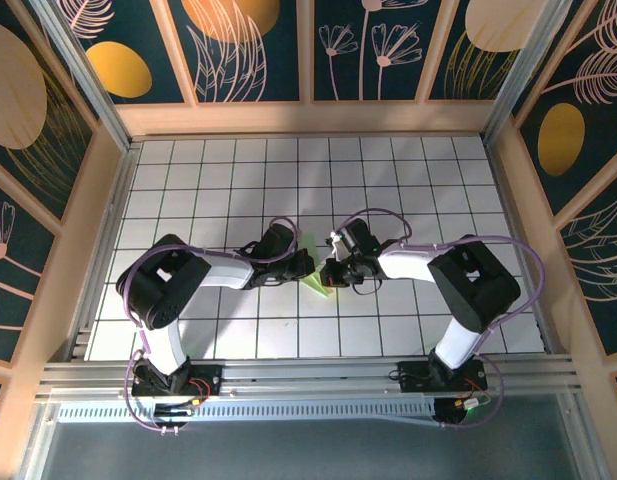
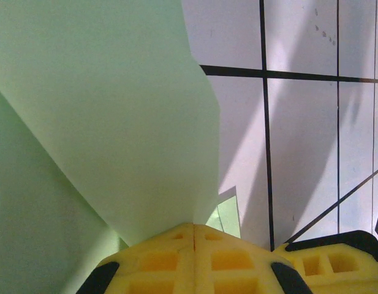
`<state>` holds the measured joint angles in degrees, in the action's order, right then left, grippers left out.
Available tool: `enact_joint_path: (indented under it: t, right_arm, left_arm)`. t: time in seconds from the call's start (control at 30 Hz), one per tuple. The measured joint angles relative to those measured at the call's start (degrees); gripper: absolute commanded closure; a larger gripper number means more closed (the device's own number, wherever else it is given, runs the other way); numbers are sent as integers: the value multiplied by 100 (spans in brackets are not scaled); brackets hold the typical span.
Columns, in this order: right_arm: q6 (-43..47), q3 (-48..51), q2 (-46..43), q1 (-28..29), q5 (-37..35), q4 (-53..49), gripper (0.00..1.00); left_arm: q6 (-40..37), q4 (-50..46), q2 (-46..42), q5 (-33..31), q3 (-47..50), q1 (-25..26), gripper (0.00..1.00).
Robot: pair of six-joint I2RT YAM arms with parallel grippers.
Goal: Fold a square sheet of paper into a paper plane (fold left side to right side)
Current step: Fourth fold the wing at the center of the table.
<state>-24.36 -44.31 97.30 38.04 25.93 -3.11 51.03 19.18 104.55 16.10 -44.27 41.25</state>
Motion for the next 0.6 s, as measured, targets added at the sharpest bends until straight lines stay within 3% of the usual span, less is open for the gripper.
enact_joint_path:
  t: [0.6]
  right_arm:
    - [-365, 177, -468, -280, 892, 531, 100]
  left_arm:
    - [-2, -13, 20, -17, -31, 0, 100]
